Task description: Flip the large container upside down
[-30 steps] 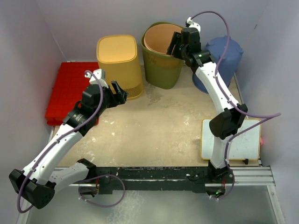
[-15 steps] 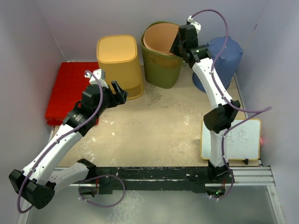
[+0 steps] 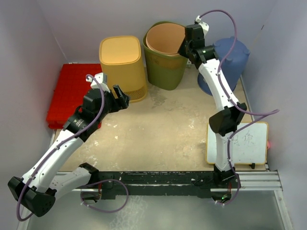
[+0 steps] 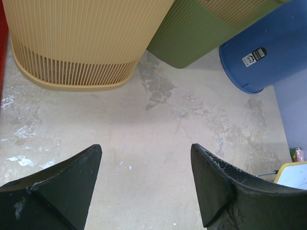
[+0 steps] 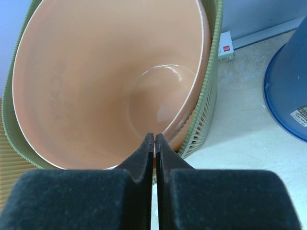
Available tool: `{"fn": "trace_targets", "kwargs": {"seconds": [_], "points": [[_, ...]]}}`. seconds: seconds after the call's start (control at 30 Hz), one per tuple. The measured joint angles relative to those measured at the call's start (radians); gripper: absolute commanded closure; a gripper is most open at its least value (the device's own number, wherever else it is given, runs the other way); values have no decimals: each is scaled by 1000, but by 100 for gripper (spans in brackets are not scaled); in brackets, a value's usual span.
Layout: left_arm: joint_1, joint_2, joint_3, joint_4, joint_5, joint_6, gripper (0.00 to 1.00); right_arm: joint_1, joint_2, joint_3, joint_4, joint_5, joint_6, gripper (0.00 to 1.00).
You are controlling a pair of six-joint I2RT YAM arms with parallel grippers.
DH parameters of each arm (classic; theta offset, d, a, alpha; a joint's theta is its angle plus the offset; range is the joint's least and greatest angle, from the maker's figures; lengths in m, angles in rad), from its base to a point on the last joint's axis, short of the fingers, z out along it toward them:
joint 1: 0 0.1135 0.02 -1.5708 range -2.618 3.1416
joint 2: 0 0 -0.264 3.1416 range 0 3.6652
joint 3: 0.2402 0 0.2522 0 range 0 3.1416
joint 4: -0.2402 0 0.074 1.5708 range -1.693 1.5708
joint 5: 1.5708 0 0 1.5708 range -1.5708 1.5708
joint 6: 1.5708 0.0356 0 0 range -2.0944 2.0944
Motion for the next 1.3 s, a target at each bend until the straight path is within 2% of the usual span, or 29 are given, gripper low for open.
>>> {"fn": "trace_targets", "kwargs": {"seconds": [0.37,0.47,0.6,0.67,0.77,1.07,1.3], "points": [[0,-29,-8,-10,-4,0,28,-4,-101,-103,19,-36,-29,100],[0,-30,-22,-11,-4,-1,28,-6,-180,-195,37,-36,-34,73],[0,-30,-34,-12,-2,-1,28,-20,-262,-294,64,-43,-21,64],[0,-30,-34,-11,-1,-1,28,-31,-268,-306,76,-48,-11,62],[0,-31,-34,-11,-1,-1,28,-43,-252,-305,78,-52,6,55],[0,-40,-34,-12,-2,-1,28,-52,-139,-250,79,-86,59,54],[0,-41,-34,-12,-2,-1,27,-55,-135,-237,60,-106,82,60]]}}
